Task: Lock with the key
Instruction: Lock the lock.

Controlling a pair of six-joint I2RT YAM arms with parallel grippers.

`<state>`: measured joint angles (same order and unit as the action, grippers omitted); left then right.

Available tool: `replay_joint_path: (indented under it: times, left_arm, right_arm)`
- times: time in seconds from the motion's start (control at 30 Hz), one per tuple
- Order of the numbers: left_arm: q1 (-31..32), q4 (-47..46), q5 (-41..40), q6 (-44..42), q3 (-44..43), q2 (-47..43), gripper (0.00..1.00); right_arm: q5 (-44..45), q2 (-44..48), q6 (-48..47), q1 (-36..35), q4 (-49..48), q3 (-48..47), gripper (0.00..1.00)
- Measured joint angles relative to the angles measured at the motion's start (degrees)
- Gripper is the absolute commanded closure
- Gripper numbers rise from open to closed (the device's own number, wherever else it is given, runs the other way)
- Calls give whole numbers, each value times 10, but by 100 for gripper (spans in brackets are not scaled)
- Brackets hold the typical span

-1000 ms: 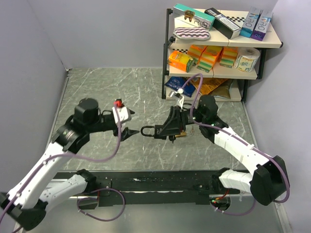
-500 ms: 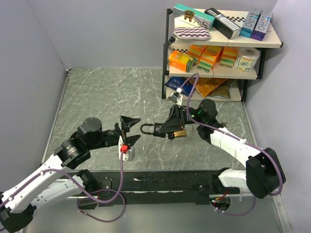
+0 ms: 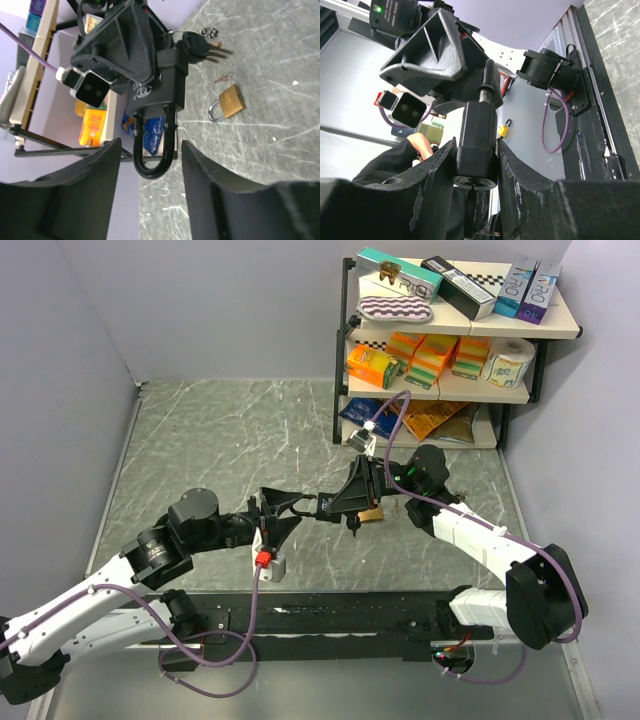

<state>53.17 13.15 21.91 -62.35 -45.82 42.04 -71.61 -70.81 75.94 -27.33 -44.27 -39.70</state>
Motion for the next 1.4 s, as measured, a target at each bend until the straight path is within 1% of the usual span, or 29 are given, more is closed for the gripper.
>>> replay_joint_path:
  times: [0.07,0.1,0.17,0.2,0.33,0.37,0.5,0.57,0.6,0.73,0.8,0.87,0.97,1.0,1.1,1.17,1.2,1.23,1.27,1.3,1.33,1.37,1.4]
  left_arm:
    - [10,-10,-9,-2,2,2,51]
    - [14,-15,-12,-4,4,2,56]
    - [25,-27,-25,-9,13,2,61]
    - [31,-34,-30,-11,18,2,66]
    - [58,-58,-59,-33,49,1,73]
    - [64,-62,-69,-37,54,2,74]
    - [80,-68,-94,-54,64,2,82]
    - [84,-71,-102,-59,66,3,80]
    - [86,-75,-107,-62,69,3,75]
    - [88,-96,-128,-75,76,9,65]
    - [89,-102,-138,-76,76,13,63]
    - [89,-105,-148,-78,76,16,64]
    - [89,-106,-157,-81,76,18,73]
    - [89,-106,-158,-81,76,18,81]
    - [89,-100,-158,-83,77,18,95]
    - [90,-97,-158,-82,78,18,98]
    - [90,-95,-159,-80,78,18,99]
    - [90,-94,-159,-77,78,18,99]
    - [90,-94,-159,-72,78,18,99]
    - [91,-92,-159,-68,78,19,99]
    - [91,-90,-159,-64,78,20,99]
    - [91,-82,-158,-52,77,21,99]
    - [91,-73,-158,-40,73,23,99]
  right_arm:
    - [0,0,5,0,-3,1,100]
    - [0,0,7,0,-4,2,100]
    - [0,0,12,0,-7,7,100]
    - [1,0,16,0,-6,10,100]
    - [8,0,30,0,-3,24,100]
    - [8,0,33,0,-1,28,100]
    - [9,0,42,0,7,31,100]
    - [11,0,42,0,7,31,100]
    - [11,0,43,0,8,31,100]
    - [15,0,47,-1,10,31,100]
    - [14,0,50,-1,10,33,100]
    - [15,0,52,-1,10,35,100]
    - [16,0,56,-2,8,35,100]
    - [16,0,57,-2,7,35,100]
    - [18,0,61,-1,2,35,100]
    - [17,0,62,-1,4,35,100]
    - [17,0,61,-1,7,35,97]
    - [17,0,60,-1,10,35,88]
    - [17,0,56,-1,15,35,75]
    - [18,0,51,-1,23,35,48]
    - [17,0,43,-1,35,34,35]
    - [17,0,32,-1,49,32,17]
    - [15,0,18,-1,67,28,10]
